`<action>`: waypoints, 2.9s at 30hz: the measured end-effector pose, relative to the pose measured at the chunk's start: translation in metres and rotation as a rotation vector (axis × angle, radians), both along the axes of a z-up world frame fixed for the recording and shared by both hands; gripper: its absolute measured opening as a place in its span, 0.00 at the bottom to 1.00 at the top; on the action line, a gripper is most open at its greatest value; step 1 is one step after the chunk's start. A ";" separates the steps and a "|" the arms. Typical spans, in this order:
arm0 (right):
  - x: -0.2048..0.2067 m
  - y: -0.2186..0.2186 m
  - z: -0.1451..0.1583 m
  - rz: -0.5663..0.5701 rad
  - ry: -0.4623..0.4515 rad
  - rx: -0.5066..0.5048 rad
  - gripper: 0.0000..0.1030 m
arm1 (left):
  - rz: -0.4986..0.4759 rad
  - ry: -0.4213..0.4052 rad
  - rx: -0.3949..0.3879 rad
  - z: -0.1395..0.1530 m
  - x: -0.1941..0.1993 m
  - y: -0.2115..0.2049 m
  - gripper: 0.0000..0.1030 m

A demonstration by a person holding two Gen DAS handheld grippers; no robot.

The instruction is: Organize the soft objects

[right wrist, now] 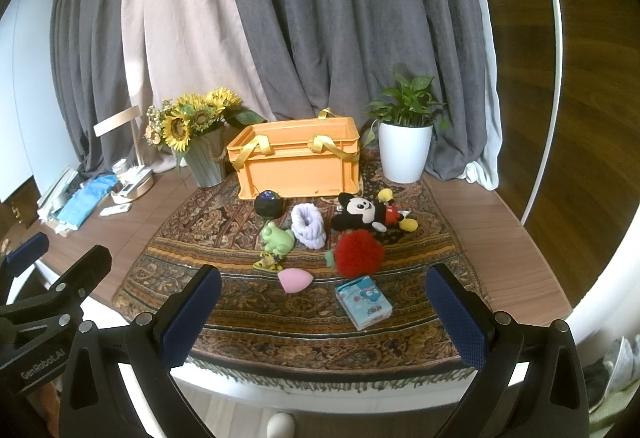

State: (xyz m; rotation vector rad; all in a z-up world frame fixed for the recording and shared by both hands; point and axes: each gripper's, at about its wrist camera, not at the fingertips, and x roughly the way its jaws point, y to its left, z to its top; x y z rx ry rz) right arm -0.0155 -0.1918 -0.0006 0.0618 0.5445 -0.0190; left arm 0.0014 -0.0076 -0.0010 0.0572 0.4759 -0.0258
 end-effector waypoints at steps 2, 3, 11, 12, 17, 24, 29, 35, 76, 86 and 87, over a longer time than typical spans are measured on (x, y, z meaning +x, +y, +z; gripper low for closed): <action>0.000 0.000 0.000 0.001 0.001 0.001 0.99 | -0.001 0.001 0.000 0.000 0.000 0.000 1.00; 0.000 0.000 0.000 0.001 0.000 0.000 0.99 | 0.000 0.001 0.000 0.000 0.000 0.000 1.00; 0.001 0.002 -0.001 -0.002 0.002 0.001 0.99 | -0.016 0.007 0.008 -0.003 0.000 -0.009 1.00; 0.003 -0.001 -0.004 -0.005 0.004 0.001 0.99 | -0.021 0.009 0.009 -0.004 0.001 -0.011 1.00; 0.008 -0.004 -0.012 -0.018 0.023 0.003 0.99 | -0.070 0.027 0.025 -0.010 0.009 -0.017 1.00; 0.025 -0.007 -0.025 -0.048 0.065 0.009 0.99 | -0.154 0.062 0.070 -0.025 0.038 -0.025 1.00; 0.042 -0.013 -0.042 -0.066 0.107 0.014 0.99 | -0.248 0.086 0.107 -0.040 0.061 -0.037 1.00; 0.067 -0.020 -0.064 -0.095 0.159 0.015 0.99 | -0.351 0.125 0.150 -0.066 0.094 -0.052 1.00; 0.169 -0.039 -0.187 -0.031 0.473 -0.040 0.68 | -0.827 0.366 0.318 -0.193 0.192 -0.125 0.38; 0.166 -0.035 -0.175 -0.059 0.443 -0.019 0.63 | -0.759 0.377 0.210 -0.177 0.194 -0.109 0.37; 0.165 -0.036 -0.173 -0.065 0.440 -0.011 0.63 | -0.749 0.374 0.197 -0.173 0.194 -0.107 0.37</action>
